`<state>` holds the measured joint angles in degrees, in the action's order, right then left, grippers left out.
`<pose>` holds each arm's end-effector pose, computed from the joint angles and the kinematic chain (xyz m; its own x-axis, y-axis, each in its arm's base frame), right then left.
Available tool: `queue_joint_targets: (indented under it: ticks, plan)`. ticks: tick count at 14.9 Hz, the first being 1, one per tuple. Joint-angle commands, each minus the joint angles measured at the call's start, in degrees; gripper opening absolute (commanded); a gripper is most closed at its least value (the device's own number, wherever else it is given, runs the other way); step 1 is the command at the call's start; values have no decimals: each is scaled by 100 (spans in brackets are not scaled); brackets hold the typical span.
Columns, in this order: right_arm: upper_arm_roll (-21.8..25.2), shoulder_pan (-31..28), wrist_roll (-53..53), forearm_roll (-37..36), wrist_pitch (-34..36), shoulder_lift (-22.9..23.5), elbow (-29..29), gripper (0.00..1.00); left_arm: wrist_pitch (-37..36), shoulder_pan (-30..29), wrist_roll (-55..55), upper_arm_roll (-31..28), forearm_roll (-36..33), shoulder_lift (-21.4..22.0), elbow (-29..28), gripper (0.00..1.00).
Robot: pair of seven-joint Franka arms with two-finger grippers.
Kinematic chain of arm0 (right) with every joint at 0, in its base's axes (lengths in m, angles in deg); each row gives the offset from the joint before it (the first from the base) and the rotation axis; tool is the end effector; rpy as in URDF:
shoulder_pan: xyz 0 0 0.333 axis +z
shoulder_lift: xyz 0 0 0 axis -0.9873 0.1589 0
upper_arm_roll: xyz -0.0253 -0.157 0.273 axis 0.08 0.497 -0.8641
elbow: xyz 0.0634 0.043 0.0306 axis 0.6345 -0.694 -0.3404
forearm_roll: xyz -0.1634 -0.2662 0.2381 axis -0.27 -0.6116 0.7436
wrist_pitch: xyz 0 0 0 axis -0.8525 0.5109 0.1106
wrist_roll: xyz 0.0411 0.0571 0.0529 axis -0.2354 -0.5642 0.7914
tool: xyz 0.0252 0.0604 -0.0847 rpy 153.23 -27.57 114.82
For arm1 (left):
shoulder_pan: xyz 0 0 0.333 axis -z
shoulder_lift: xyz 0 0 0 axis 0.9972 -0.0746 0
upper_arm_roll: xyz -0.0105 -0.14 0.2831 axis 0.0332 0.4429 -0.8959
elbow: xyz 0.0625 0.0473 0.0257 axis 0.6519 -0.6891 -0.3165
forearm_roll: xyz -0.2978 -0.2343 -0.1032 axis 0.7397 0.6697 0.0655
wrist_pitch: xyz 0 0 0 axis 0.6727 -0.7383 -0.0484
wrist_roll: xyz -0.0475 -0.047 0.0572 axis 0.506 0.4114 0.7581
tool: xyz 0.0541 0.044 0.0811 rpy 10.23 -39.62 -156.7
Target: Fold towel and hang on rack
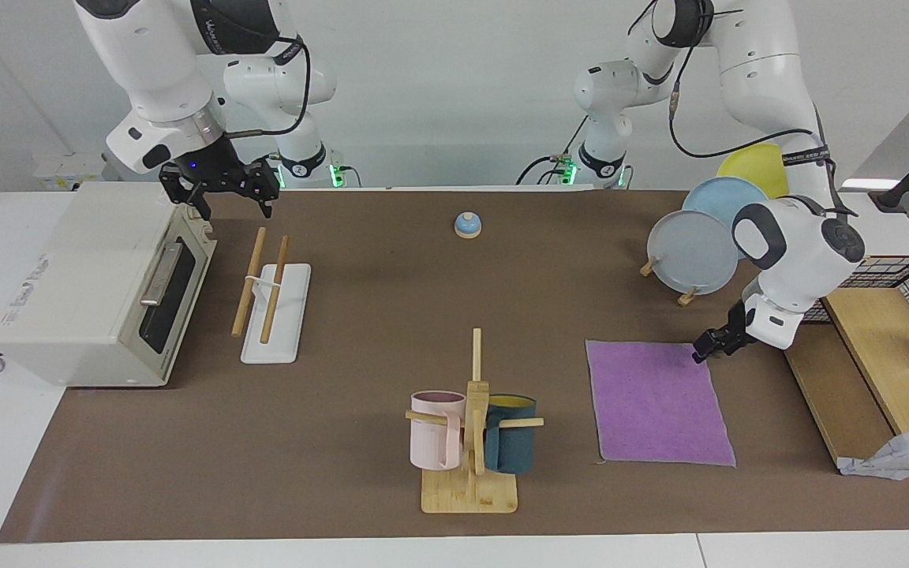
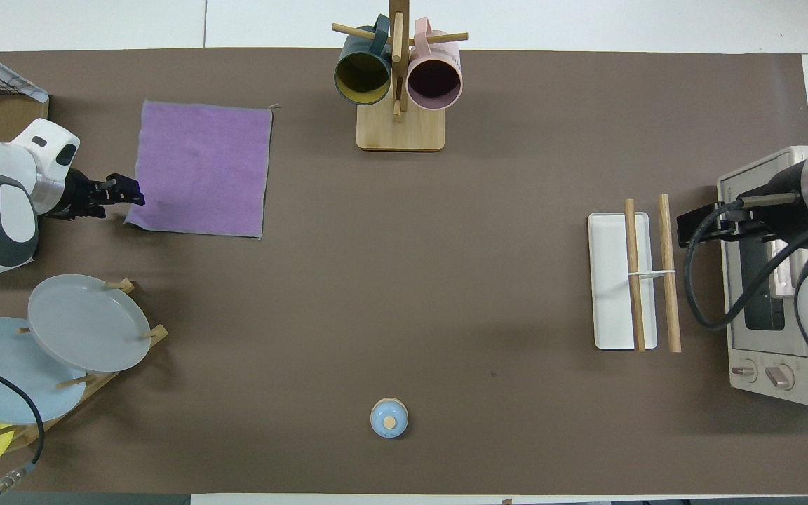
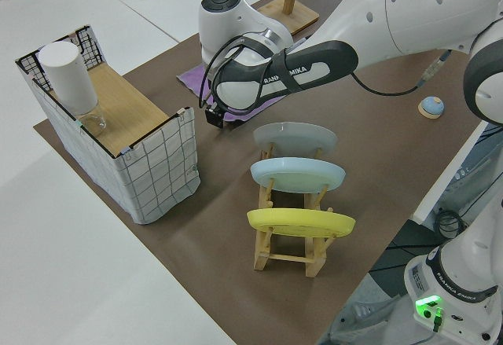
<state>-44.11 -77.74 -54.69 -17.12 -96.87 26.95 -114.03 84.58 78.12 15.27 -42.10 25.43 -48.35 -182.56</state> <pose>0.5336 0.0512 0.5810 0.9975 0.0177 -0.0690 0.0133 -0.9979 -0.0631 0.6301 0.0448 0.3075 0.9787 0.2051 -0.0043 0.2033 -0.9673 0.1514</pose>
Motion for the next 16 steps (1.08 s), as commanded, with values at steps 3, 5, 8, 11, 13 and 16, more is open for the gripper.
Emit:
queue_joint_targets:
  ticks: [3, 5, 8, 11, 13, 16]
  plan:
    - [-11, -65, 68, 744, -599, -235, -603, 100, -64, 48, -5, -27, 312, 1, -147, 58]
    - [-2, -109, -327, 1534, -827, -235, -883, 100, -108, 31, -5, -27, 312, 1, -139, 49]
    - [-2, -39, -1010, 2484, -1329, -174, -1184, 100, -117, 39, -13, -27, 321, 1, -139, 32]
    - [-11, -39, -1716, 2926, -1338, -156, -1210, 100, -143, 48, -22, -27, 321, 1, -139, 21]
    - [-11, -39, -1909, 3232, -1338, -173, -1341, 100, -170, 57, -22, -27, 321, 10, -139, 9]
    - [-2, -39, -2707, 3734, -1443, -173, -1360, 100, -179, 57, -22, -27, 321, 10, -121, 0]
